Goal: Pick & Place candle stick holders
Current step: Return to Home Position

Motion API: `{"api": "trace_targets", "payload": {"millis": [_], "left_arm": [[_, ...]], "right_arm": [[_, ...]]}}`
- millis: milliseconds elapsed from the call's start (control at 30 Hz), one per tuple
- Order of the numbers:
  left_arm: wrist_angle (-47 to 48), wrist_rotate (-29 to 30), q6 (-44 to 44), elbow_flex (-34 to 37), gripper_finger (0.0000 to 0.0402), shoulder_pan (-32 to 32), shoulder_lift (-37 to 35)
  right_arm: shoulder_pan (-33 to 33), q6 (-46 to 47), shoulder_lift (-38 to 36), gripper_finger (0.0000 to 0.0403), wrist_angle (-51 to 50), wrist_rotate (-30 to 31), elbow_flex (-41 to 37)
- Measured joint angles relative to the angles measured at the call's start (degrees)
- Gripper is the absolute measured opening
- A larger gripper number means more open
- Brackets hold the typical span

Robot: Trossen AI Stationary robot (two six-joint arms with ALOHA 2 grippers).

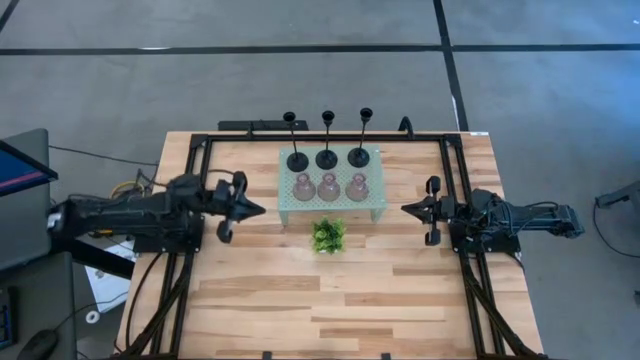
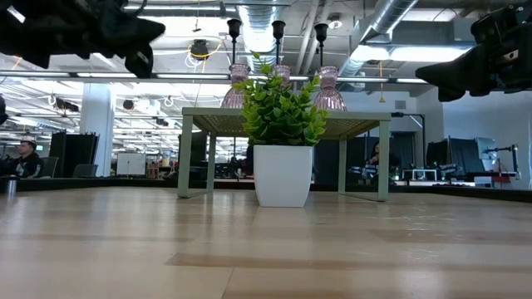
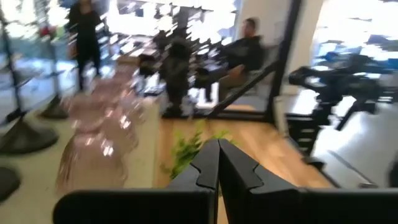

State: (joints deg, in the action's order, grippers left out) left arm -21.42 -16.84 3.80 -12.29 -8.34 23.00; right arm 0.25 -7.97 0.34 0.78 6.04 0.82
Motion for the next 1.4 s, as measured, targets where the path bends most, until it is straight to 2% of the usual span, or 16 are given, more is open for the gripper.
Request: {"api": "trace_targets", "payload": {"millis": [100, 233, 400, 667, 1033, 1400], "left_arm": [[-0.1, -9.4, -0.2, 0.0, 0.0005, -5.8, -3.2], [1.9, -14.4, 0.1, 0.0, 0.0005, -11.8, -8.5], [10.7, -14.7, 0.1, 0.2, 0.0005, -15.9, -15.3], [10.6, -14.4, -2.1, 0.9, 0.0005, -16.6, -23.0], [8.3, -14.5, 0.6, 0.6, 0.0005, -16.4, -20.9], [6.8, -13.2, 5.5, 0.1, 0.0005, -16.4, -23.0]], "right_arm": [[0.0, 0.0, 0.0, 0.0000, 0.0, 0.0, 0.0], [0.0, 0.0, 0.0, 0.0000, -0.1, 0.0, 0.0], [0.0, 0.0, 0.0, 0.0000, -0.1, 0.0, 0.0], [0.0, 0.0, 0.0, 0.0000, -0.1, 0.0, 0.0], [0.0, 0.0, 0.0, 0.0000, -0.2, -0.1, 0.0], [0.0, 0.0, 0.0, 0.0000, -0.3, -0.1, 0.0]]}}
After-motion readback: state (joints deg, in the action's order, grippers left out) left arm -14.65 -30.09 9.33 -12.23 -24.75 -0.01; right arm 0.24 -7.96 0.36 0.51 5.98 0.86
